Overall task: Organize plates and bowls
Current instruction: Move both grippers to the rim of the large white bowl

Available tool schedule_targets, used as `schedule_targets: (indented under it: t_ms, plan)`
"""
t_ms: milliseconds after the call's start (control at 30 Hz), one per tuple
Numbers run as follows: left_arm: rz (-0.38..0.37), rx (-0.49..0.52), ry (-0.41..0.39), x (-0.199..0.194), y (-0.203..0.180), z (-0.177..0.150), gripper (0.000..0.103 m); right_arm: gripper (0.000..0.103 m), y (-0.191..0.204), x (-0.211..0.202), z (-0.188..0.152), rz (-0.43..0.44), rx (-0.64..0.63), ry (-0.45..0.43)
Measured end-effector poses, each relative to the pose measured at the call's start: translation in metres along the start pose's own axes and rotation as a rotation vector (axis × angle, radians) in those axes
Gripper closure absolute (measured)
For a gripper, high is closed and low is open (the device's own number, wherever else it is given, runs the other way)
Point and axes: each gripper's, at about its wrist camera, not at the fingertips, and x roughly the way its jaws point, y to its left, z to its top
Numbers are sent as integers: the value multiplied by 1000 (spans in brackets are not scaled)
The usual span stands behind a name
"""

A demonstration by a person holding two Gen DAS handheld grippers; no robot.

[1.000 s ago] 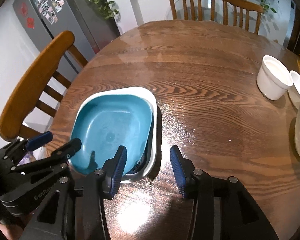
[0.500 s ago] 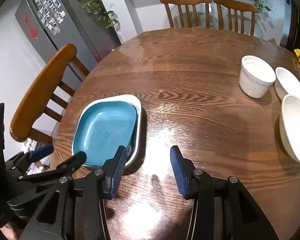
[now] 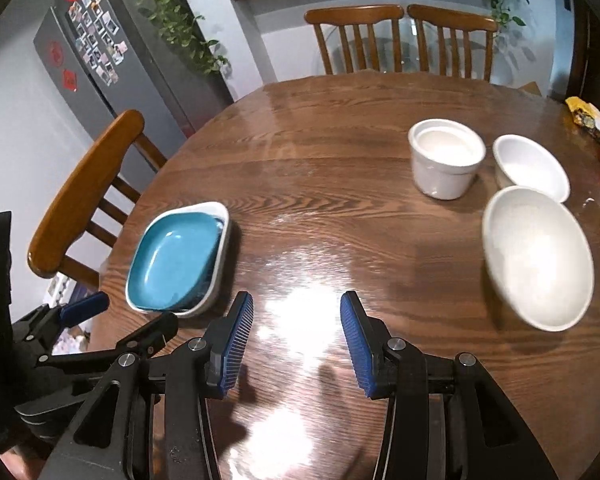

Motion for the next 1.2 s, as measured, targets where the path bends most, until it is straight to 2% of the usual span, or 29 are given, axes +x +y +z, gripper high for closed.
schedule_targets:
  t_ms: [767, 1033, 1200]
  plan:
    - [-97, 178, -47, -29, -141, 0, 13, 57, -133, -60, -18, -74, 157, -79]
    - [-135, 190, -46, -16, -174, 12, 13, 57, -174, -74, -28, -140, 226, -92]
    - [-131, 176, -38, -2, -190, 27, 13, 57, -196, -75, -31, -173, 265, -87]
